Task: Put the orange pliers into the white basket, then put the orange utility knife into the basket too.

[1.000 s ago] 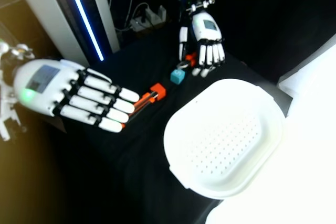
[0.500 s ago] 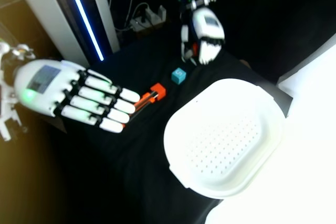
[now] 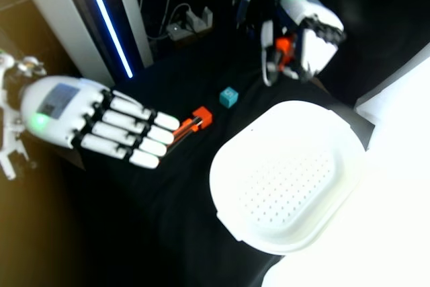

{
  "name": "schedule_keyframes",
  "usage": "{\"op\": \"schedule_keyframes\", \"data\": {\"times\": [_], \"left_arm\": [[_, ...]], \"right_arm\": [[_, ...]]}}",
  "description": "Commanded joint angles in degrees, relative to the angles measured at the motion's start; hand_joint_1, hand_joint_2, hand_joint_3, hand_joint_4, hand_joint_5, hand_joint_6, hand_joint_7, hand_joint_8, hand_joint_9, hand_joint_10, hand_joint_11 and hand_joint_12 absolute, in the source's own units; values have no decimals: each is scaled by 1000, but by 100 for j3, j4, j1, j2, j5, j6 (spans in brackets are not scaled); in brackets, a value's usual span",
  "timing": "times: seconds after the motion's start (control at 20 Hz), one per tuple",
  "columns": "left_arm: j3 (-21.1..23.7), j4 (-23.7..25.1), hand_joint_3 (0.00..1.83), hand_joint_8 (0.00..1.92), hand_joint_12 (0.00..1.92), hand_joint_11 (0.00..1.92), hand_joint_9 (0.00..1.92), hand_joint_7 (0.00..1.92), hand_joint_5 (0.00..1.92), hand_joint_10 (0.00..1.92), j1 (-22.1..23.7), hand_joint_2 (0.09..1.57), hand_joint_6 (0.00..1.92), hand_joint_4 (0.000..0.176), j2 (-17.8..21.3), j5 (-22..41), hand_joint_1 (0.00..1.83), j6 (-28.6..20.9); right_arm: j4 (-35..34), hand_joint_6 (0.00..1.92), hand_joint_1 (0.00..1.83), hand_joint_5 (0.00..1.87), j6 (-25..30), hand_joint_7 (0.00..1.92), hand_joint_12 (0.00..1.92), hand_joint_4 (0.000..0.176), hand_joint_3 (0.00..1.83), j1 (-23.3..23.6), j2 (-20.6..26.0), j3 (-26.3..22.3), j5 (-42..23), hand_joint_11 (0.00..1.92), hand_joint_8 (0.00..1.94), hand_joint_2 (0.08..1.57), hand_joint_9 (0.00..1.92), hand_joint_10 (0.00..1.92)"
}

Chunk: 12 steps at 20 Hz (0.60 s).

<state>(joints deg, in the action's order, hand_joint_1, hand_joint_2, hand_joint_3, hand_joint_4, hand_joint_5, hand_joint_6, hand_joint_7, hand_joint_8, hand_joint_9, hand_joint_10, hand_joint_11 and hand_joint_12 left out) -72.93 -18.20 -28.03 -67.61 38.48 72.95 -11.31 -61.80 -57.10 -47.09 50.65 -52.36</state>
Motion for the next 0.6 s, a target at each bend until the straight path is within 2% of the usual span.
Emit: {"op": "schedule_keyframes", "data": {"times": [0.0,0.1,0.15,0.2,0.3,0.35,0.4,0.45,0.5,0.55], "left_arm": [[-232,-133,0,1921,1921,1508,1415,1261,1069,1921,162,1225,1921,48,-140,120,1450,96],[-727,-469,0,1921,1921,1553,1443,1293,1113,1921,287,1232,1921,46,-484,-482,1410,311],[-970,-687,3,1921,1921,1531,1419,1261,1067,1921,325,1248,1921,43,-674,-821,1370,512],[-1157,-888,3,1921,1921,1510,1399,1208,948,1921,325,1263,1921,0,-822,-1023,1378,636],[-1488,-1259,0,1921,1921,1218,1087,934,769,1921,205,1229,1921,0,-1067,-1321,1382,640],[-1569,-1376,3,1921,1921,1107,954,797,674,1921,134,1245,1921,0,-1130,-1410,1335,638],[-1667,-1426,16,1921,1921,1124,990,842,657,1921,78,1279,1921,0,-1198,-1517,1066,631],[-1708,-1485,54,1921,1921,1099,963,777,517,1921,63,1372,1830,0,-1223,-1542,837,631],[-1673,-1494,11,1423,1921,655,521,351,423,1716,65,1430,1809,142,-1214,-1480,664,626],[-1661,-1493,11,1423,1921,655,521,351,423,1716,67,1430,1809,142,-1208,-1466,664,626]], "right_arm": [[89,0,422,0,-16,0,0,9,4,28,-30,16,-659,0,0,1300,0,0],[162,0,427,0,55,0,0,0,1,29,-70,51,-625,0,0,1295,0,0],[191,0,429,0,76,0,0,12,0,29,-87,61,-619,0,0,1294,0,0],[201,0,426,0,80,0,0,21,0,29,-91,63,-616,0,0,1289,0,0],[206,0,443,0,91,0,0,41,0,29,-91,67,-616,0,0,1278,0,0],[210,0,440,0,100,0,0,41,0,29,-91,67,-618,0,0,1279,0,0],[230,0,443,0,107,0,0,46,0,29,-91,68,-618,0,0,1282,0,0],[237,0,468,0,121,0,0,35,0,29,-91,68,-618,0,0,1280,0,0],[246,0,470,0,141,0,0,56,0,29,-91,66,-618,0,0,1280,0,0],[250,0,470,0,150,0,0,56,0,29,-91,67,-618,0,0,1280,0,0]]}}
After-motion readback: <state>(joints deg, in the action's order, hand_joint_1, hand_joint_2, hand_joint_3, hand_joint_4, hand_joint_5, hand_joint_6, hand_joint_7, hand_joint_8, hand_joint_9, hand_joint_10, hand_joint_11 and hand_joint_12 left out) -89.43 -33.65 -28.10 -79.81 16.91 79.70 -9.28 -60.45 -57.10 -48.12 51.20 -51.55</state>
